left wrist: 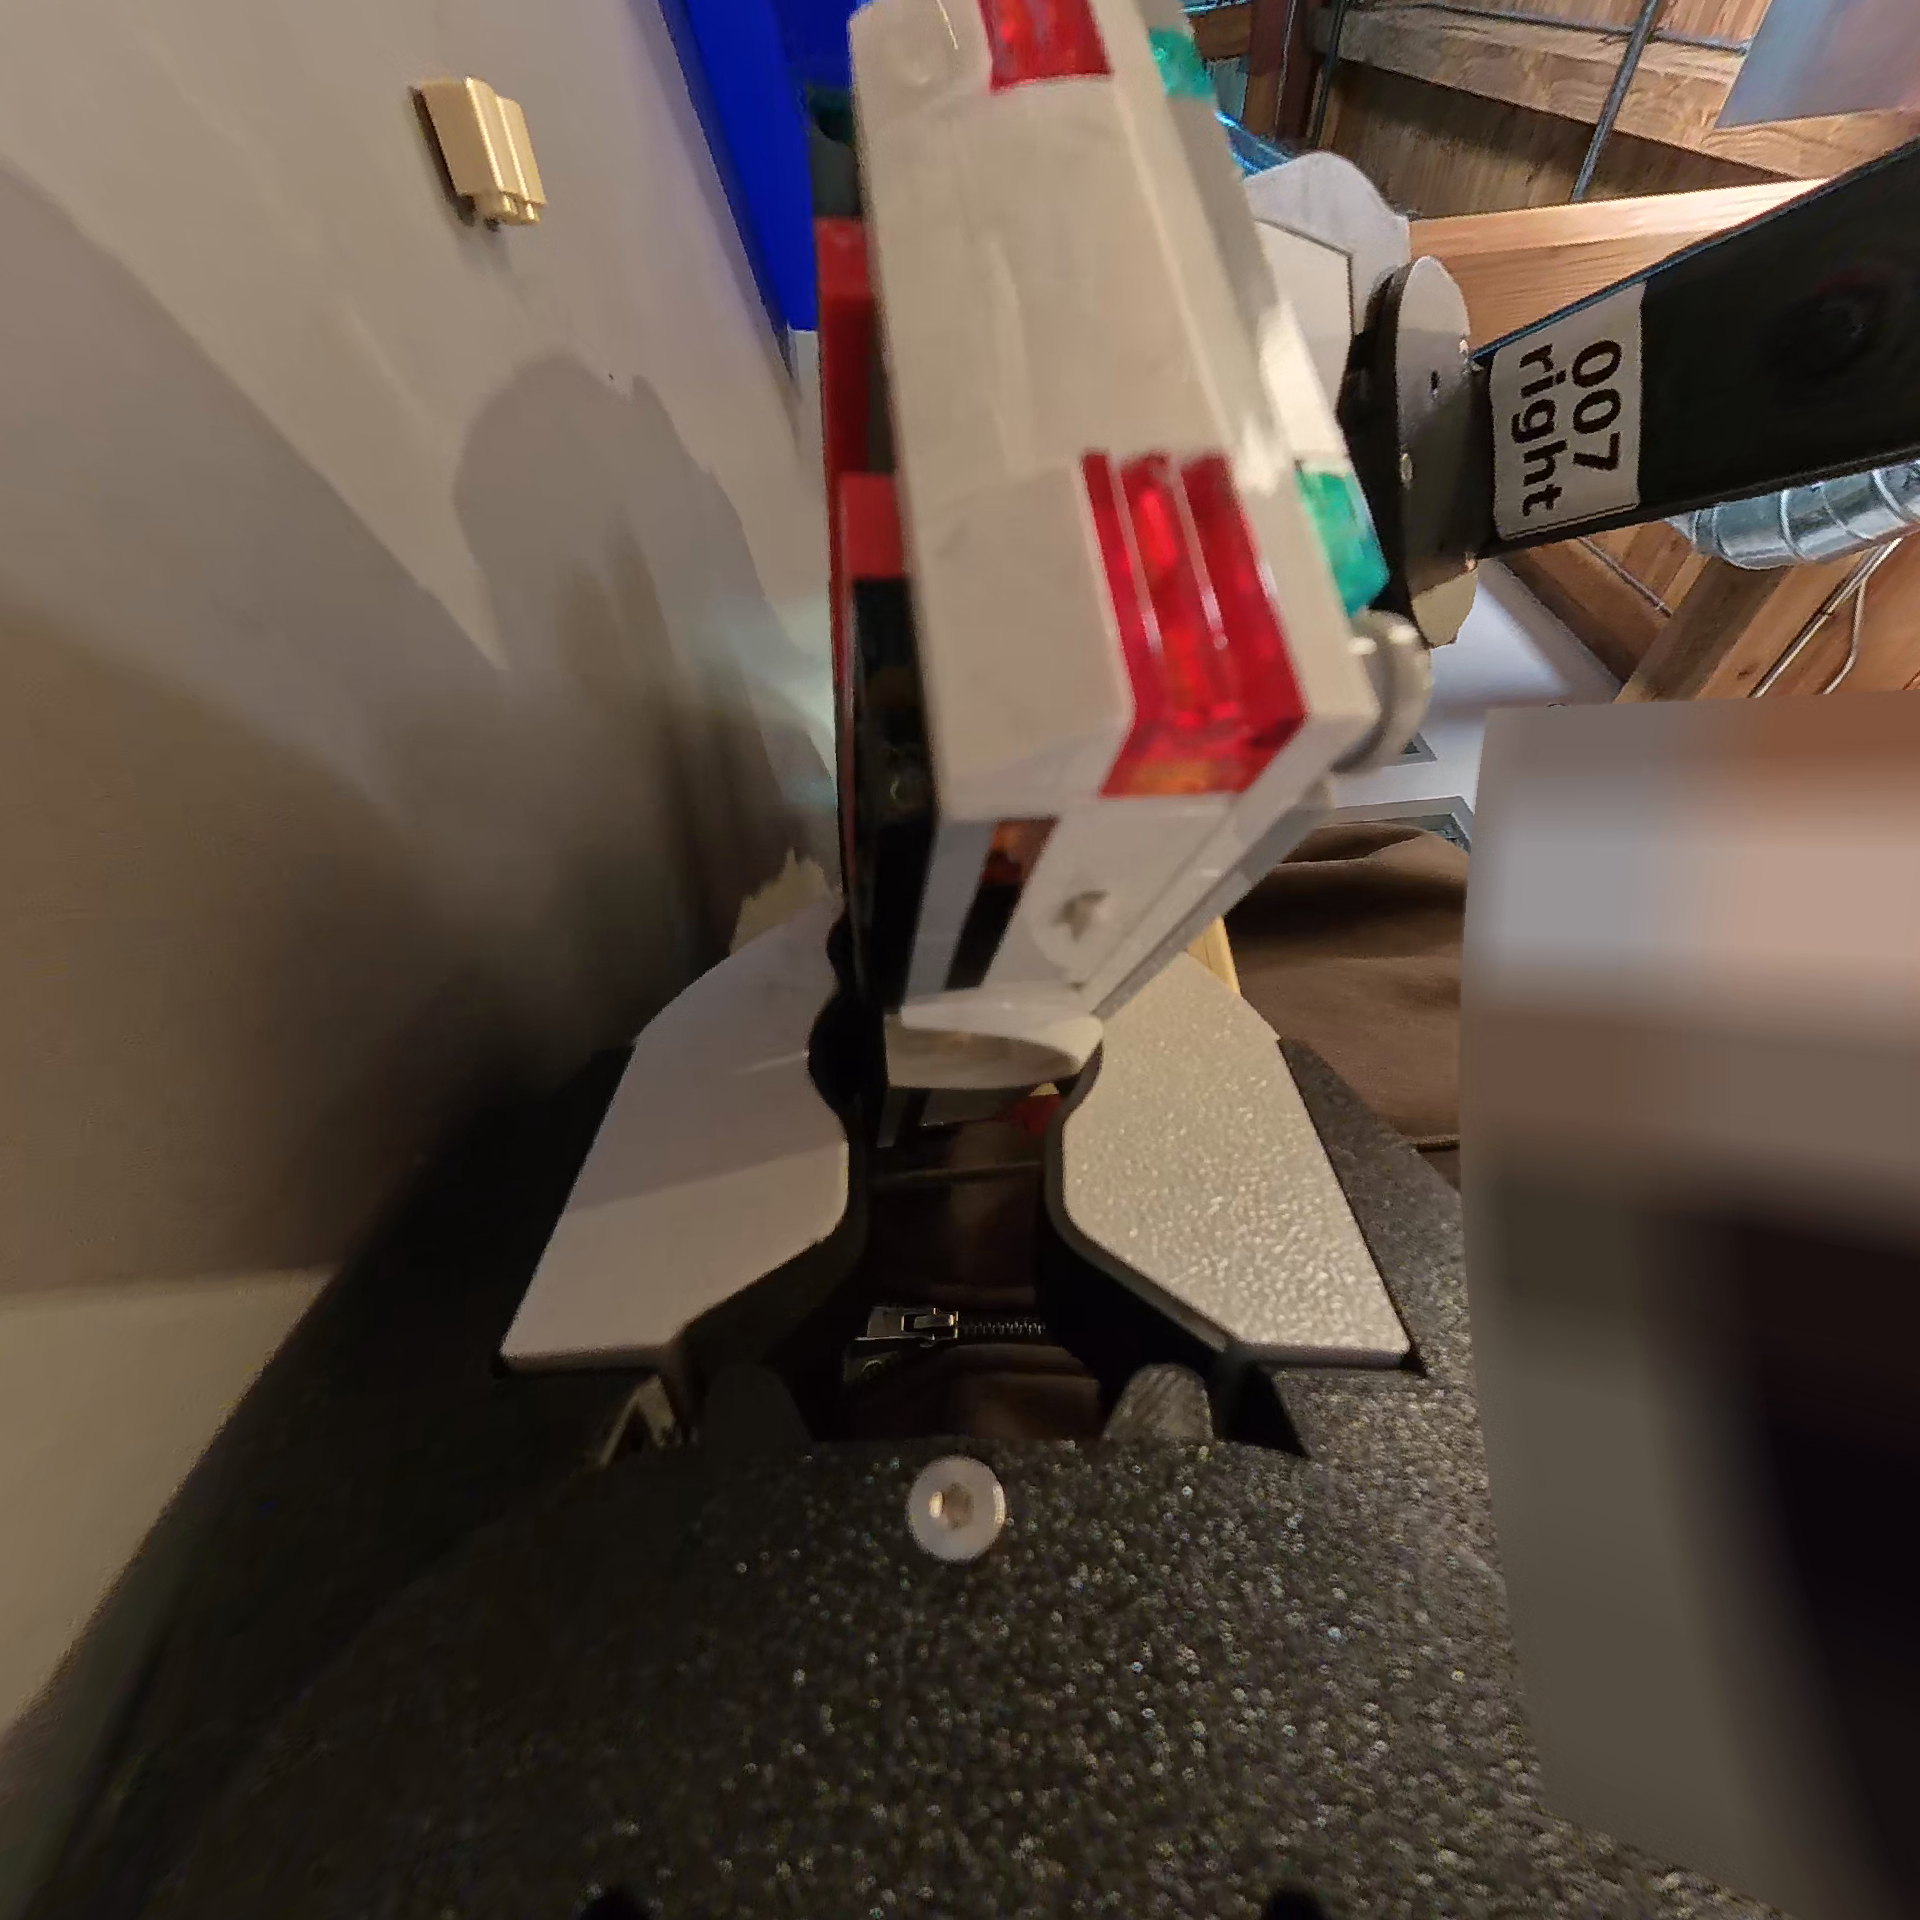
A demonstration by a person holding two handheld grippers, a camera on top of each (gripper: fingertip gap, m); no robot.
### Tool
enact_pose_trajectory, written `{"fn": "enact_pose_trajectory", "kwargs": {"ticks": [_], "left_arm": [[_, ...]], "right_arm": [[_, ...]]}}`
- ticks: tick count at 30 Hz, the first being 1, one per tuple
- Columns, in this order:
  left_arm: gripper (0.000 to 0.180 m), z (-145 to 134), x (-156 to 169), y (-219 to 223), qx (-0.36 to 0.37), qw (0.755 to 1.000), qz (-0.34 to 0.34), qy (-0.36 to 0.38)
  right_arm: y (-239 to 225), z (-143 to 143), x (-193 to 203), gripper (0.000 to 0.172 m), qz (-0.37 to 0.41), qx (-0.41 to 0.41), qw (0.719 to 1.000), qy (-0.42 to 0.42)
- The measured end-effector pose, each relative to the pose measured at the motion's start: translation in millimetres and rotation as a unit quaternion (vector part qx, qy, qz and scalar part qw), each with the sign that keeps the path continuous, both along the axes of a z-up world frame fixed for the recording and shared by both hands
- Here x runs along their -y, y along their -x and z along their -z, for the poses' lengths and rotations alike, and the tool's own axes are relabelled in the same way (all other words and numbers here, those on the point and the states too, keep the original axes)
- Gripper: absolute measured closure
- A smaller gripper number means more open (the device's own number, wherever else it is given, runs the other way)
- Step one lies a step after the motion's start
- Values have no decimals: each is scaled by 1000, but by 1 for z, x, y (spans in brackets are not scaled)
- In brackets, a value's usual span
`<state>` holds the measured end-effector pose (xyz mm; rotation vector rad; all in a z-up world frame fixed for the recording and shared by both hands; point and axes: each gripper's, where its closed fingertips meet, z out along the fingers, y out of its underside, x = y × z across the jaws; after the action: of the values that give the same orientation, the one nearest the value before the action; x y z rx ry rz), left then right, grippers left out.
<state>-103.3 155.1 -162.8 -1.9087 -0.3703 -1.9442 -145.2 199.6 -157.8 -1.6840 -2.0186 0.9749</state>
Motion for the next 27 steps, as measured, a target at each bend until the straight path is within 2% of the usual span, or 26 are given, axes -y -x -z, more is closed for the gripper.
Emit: {"fn": "enact_pose_trajectory", "kwargs": {"ticks": [20, 23, 27], "left_arm": [[147, 0, 0, 1, 2, 1000, -2, 1], [147, -1, 0, 1, 3, 1000, -2, 0], [147, -3, 0, 1, 7, 1000, -1, -5]], "right_arm": [[5, -4, -2, 136, -5, -3, 1000, -17], [3, -5, 0, 136, 3, -1, 1000, 24], [-1, -9, 4, 133, 19, 5, 990, 141]]}}
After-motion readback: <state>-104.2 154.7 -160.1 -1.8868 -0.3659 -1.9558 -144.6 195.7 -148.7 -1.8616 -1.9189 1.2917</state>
